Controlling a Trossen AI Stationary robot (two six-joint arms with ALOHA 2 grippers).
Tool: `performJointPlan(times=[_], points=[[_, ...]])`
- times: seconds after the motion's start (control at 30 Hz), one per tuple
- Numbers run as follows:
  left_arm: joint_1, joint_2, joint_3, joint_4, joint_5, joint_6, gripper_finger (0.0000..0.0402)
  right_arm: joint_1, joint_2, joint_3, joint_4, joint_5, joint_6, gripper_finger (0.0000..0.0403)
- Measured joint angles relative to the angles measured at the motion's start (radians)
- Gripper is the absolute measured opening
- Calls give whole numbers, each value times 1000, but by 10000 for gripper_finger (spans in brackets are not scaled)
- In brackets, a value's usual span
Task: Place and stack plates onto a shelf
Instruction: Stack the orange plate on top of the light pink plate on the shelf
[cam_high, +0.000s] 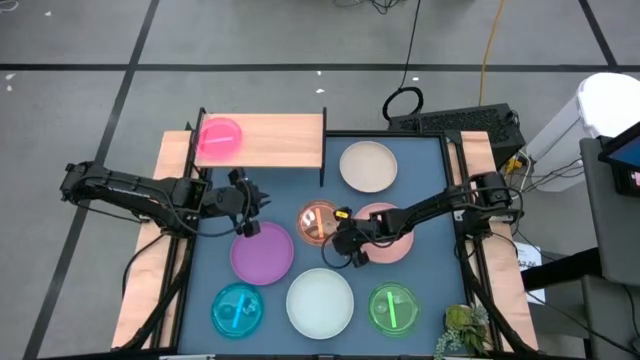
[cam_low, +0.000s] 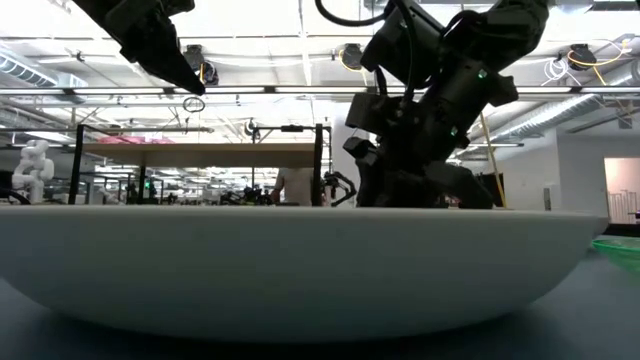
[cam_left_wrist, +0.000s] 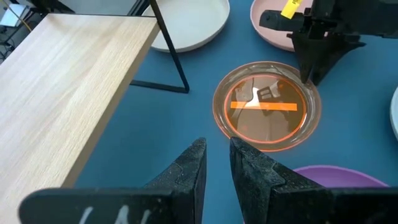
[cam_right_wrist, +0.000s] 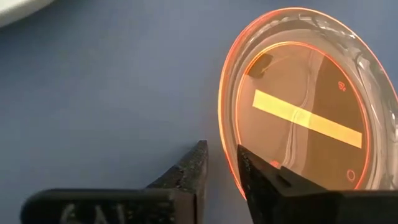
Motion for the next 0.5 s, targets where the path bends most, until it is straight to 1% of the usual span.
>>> performJointPlan(times=[0.27, 0.5], points=[[0, 0, 0, 0, 0, 13, 79, -1, 0, 0, 4, 3, -20, 7], [0, 0, 0, 0, 0, 13, 79, -1, 0, 0, 32, 4, -24, 1]])
